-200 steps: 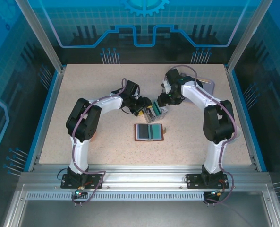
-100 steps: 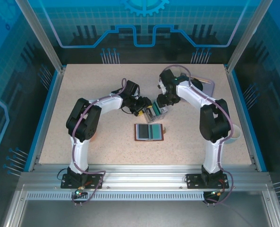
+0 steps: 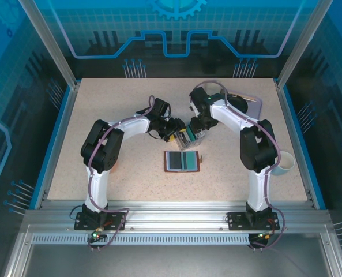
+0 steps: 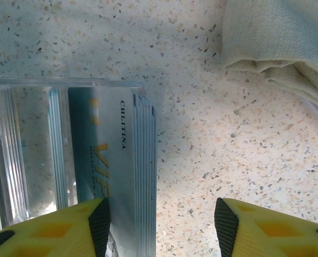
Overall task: Put the credit cards into the card holder
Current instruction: Pick up the credit card from the storage box.
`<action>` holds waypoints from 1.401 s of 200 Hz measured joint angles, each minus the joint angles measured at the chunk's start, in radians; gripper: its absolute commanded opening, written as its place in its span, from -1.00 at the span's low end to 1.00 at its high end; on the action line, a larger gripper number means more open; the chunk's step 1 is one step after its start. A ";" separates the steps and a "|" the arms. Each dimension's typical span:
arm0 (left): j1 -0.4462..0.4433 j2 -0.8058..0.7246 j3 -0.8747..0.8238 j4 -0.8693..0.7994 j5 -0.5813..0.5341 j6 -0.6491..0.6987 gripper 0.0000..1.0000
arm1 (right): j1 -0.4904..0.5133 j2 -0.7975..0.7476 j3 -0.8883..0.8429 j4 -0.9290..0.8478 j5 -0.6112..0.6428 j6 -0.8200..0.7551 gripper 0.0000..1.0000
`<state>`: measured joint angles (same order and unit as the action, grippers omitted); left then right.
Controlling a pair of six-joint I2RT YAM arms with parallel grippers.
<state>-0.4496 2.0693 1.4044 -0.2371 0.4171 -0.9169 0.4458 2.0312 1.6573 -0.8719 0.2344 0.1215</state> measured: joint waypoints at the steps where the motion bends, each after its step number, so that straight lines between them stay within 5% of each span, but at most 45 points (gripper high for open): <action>1: 0.000 0.000 0.000 0.000 0.000 0.000 0.23 | 0.000 0.000 0.000 0.000 0.000 0.000 0.09; 280: 0.000 0.000 0.000 0.007 0.011 0.002 0.22 | 0.027 -0.010 0.007 -0.011 0.073 -0.029 -0.38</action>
<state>-0.4496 2.0693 1.4044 -0.2302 0.4278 -0.9150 0.4728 2.0216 1.6646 -0.8829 0.3073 0.0921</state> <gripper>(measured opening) 0.612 0.312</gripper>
